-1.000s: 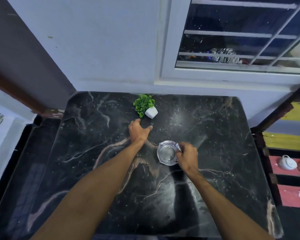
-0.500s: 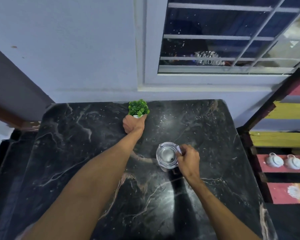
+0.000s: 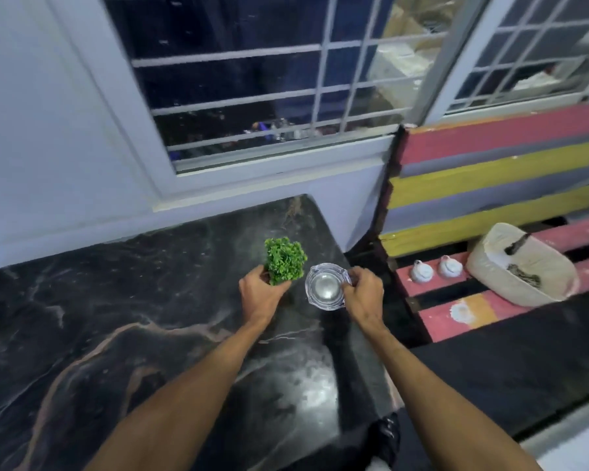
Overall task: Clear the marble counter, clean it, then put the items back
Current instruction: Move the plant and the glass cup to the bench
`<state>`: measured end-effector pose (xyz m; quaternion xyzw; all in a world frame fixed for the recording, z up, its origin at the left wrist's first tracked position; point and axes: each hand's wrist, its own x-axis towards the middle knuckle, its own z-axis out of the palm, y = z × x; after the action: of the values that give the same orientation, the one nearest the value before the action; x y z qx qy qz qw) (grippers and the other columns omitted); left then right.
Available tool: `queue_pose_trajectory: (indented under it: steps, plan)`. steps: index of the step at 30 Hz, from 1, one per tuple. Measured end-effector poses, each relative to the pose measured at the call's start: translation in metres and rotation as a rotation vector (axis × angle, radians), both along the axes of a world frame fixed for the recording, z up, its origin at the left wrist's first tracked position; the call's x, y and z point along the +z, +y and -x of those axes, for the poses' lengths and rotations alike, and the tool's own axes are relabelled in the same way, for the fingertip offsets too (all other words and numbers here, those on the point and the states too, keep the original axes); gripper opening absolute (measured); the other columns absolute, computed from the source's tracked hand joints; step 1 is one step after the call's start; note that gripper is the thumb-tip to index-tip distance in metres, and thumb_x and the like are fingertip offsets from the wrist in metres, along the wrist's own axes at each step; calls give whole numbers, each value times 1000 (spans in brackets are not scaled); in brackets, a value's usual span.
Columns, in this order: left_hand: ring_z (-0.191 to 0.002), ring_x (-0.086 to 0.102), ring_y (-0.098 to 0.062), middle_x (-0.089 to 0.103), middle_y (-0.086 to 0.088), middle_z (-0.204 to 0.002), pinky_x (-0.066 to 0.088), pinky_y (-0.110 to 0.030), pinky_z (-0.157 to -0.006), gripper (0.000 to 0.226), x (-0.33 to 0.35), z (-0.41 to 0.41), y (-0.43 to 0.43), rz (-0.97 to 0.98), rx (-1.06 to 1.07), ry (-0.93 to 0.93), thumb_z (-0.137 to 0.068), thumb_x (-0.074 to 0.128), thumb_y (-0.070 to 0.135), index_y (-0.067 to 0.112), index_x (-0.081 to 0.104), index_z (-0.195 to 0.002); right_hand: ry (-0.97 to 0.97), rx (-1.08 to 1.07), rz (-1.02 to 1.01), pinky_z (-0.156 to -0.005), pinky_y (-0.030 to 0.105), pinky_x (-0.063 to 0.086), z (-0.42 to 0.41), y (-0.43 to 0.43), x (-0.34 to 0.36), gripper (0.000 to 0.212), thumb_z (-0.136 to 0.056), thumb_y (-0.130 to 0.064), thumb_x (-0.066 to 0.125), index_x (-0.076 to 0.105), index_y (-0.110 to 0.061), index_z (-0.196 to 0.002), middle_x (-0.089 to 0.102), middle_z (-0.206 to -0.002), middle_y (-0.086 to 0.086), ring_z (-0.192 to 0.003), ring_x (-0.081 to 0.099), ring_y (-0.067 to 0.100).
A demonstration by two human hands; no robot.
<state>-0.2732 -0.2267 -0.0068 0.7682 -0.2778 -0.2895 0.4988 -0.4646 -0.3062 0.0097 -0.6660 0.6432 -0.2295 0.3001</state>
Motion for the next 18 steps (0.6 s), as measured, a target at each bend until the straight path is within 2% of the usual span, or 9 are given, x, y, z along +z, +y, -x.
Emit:
queue_pose_trajectory:
  steps: [3, 6, 9, 12, 15, 18]
  plan:
    - [-53, 56, 15, 71, 13, -65, 46, -9, -59, 28, 1, 85, -36, 12, -72, 10, -63, 97, 21, 18, 72, -74, 18, -91, -24, -70, 37, 50, 90, -36, -6, 15, -72, -8, 61, 68, -12, -85, 69, -79, 6, -78, 64, 30]
    - [-56, 58, 16, 73, 14, -68, 52, -18, -63, 28, -12, 163, -70, -9, -106, 27, -63, 97, 16, 20, 74, -79, 7, -161, -33, -62, 34, 39, 177, -68, -16, 8, -73, -3, 60, 65, -10, -76, 62, -67, 6, -67, 57, 31]
    - [-62, 63, 4, 77, 9, -73, 59, -29, -64, 32, -38, 245, -105, -64, -129, 22, -62, 97, 25, 16, 78, -86, 34, -232, -65, -62, 35, 39, 266, -102, -40, 9, -72, -1, 61, 63, -10, -72, 61, -68, 3, -68, 57, 30]
    - [-61, 60, -5, 77, 2, -71, 59, -40, -62, 30, -67, 320, -136, -103, -146, 42, -64, 96, 26, 14, 76, -83, 71, -313, -134, -76, 37, 49, 337, -137, -80, 20, -76, 0, 62, 71, -7, -92, 70, -87, 10, -84, 64, 33]
    - [-67, 68, -7, 80, 4, -78, 60, -38, -66, 37, -102, 375, -164, -155, -162, 74, -63, 99, 30, 15, 79, -90, 95, -339, -185, -81, 39, 49, 385, -164, -124, 24, -77, -4, 61, 70, -8, -99, 71, -93, 15, -90, 65, 37]
    - [-76, 75, -13, 80, 8, -83, 61, -32, -71, 44, -142, 418, -189, -224, -181, 111, -60, 101, 30, 17, 81, -98, 95, -367, -229, -74, 37, 46, 417, -189, -168, 23, -77, -2, 59, 69, -7, -97, 70, -91, 17, -88, 63, 38]
